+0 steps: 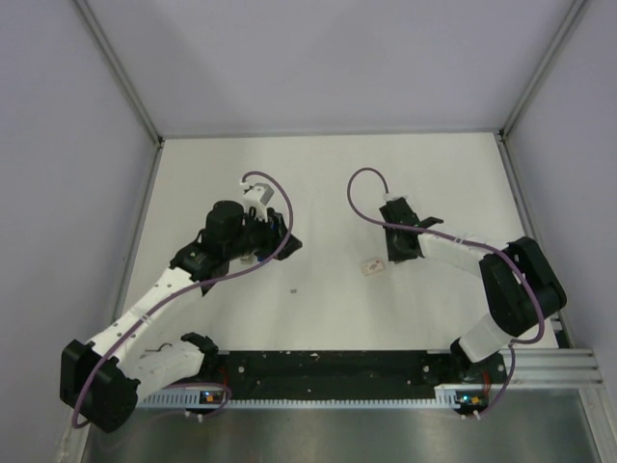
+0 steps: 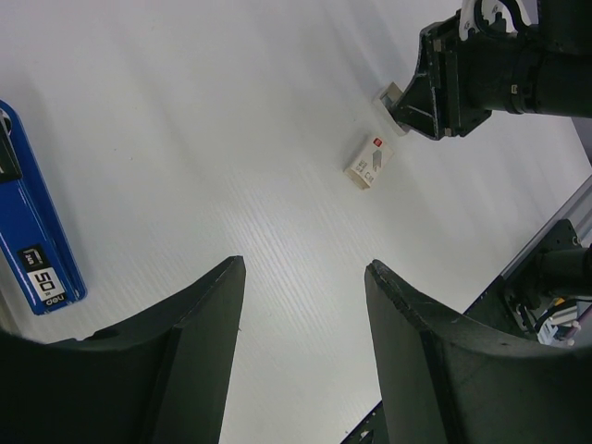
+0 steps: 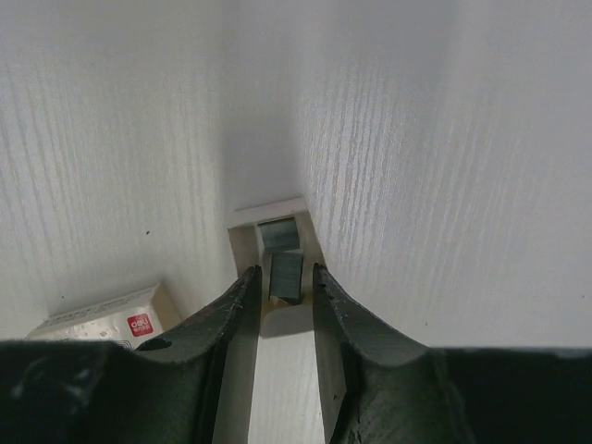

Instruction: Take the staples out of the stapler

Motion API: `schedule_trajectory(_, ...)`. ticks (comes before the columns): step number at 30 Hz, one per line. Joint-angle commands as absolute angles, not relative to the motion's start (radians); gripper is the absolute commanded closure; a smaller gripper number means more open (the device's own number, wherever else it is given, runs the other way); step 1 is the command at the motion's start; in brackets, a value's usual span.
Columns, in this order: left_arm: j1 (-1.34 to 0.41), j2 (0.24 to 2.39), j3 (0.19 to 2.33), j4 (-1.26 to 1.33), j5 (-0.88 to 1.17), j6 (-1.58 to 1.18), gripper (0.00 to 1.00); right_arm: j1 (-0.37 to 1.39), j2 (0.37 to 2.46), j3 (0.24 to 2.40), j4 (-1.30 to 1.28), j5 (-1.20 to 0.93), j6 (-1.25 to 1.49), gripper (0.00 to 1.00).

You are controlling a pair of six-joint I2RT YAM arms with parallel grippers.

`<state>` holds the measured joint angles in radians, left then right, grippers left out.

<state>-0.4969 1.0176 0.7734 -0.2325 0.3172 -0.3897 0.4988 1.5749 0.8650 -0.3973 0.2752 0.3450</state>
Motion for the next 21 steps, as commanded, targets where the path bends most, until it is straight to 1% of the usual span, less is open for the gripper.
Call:
schedule_trajectory(1, -0.503, 1.003, 0.784, -0.186, 0.325, -0.374, 0.39, 0.486, 1.532, 0.911, -0.406, 0.290, 0.362, 0.69)
schedule_trajectory(13, -0.506, 1.009, 0.790, -0.189, 0.319, -0.371, 0.39, 0.523, 1.399, 1.006, -0.477, 0.321, 0.354, 0.60)
schedule_trajectory(18, -0.506, 1.011, 0.793, -0.192, 0.316, -0.368, 0.39, 0.592, 1.373, 1.045, -0.505, 0.266, 0.348, 0.59)
schedule_trajectory(21, -0.506, 1.015, 0.796, -0.196, 0.313, -0.367, 0.39, 0.672, 1.382, 1.060, -0.503, 0.212, 0.351, 0.57)
